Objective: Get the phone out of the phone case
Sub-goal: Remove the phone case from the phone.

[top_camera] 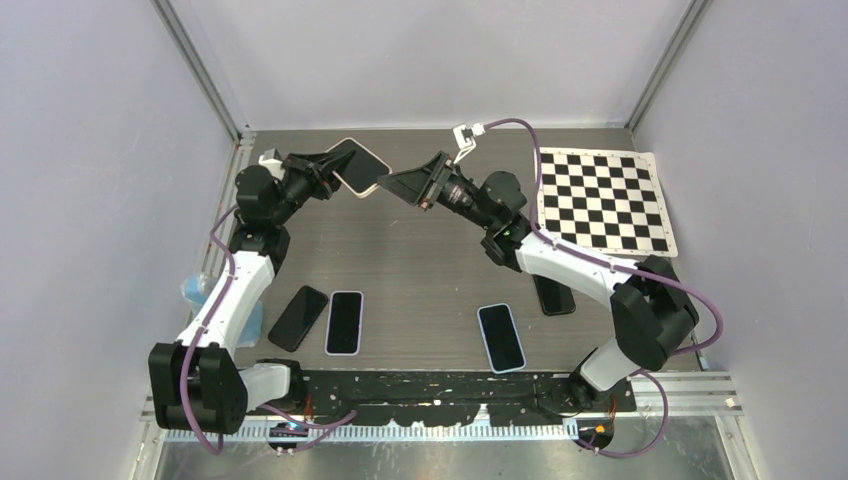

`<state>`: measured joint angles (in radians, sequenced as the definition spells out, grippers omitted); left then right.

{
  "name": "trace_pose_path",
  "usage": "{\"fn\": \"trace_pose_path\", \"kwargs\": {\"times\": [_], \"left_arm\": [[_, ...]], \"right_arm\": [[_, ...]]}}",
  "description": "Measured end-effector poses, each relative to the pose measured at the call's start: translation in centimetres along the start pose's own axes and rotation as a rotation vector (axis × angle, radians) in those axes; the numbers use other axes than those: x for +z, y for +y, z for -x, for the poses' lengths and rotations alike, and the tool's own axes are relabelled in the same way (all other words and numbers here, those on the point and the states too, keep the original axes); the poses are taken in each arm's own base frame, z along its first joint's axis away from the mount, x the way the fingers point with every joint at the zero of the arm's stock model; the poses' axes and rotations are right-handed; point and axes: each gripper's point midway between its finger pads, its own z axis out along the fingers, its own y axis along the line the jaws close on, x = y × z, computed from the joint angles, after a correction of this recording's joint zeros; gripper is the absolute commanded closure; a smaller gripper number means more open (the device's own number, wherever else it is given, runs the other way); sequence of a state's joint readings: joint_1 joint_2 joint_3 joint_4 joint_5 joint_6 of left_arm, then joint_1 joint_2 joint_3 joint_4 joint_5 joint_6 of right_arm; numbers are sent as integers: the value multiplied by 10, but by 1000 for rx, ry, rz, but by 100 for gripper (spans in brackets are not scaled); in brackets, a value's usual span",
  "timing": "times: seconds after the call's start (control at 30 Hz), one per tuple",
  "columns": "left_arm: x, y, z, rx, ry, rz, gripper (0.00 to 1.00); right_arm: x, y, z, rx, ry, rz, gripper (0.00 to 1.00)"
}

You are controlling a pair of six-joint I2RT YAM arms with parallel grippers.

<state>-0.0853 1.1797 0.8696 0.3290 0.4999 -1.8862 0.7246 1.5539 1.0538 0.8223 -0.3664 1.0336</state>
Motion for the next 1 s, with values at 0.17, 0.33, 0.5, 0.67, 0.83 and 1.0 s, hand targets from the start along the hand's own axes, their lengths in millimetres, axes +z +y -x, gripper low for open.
{"fn": "trace_pose_path", "kwargs": {"times": [0.17, 0.33, 0.5, 0.67, 0.83, 1.0], "left_arm": [[1, 3, 5, -13, -28, 11, 100], [3, 7, 10, -29, -52, 23, 100], [9, 14, 17, -71, -62, 42, 100], [11, 17, 22, -87, -82, 48, 100], [12, 16, 24, -99, -91, 43, 100], [15, 19, 32, -104, -121, 42, 100]], "right_arm": [[0, -11, 4, -110, -26, -25, 52], [0, -20, 6, -188, -48, -40, 50], [1, -33, 8, -255, -68, -75, 49], [1, -40, 10, -292, -84, -93, 48], [2, -44, 9, -292, -86, -97, 54], [8, -49, 8, -253, -95, -90, 64]]}}
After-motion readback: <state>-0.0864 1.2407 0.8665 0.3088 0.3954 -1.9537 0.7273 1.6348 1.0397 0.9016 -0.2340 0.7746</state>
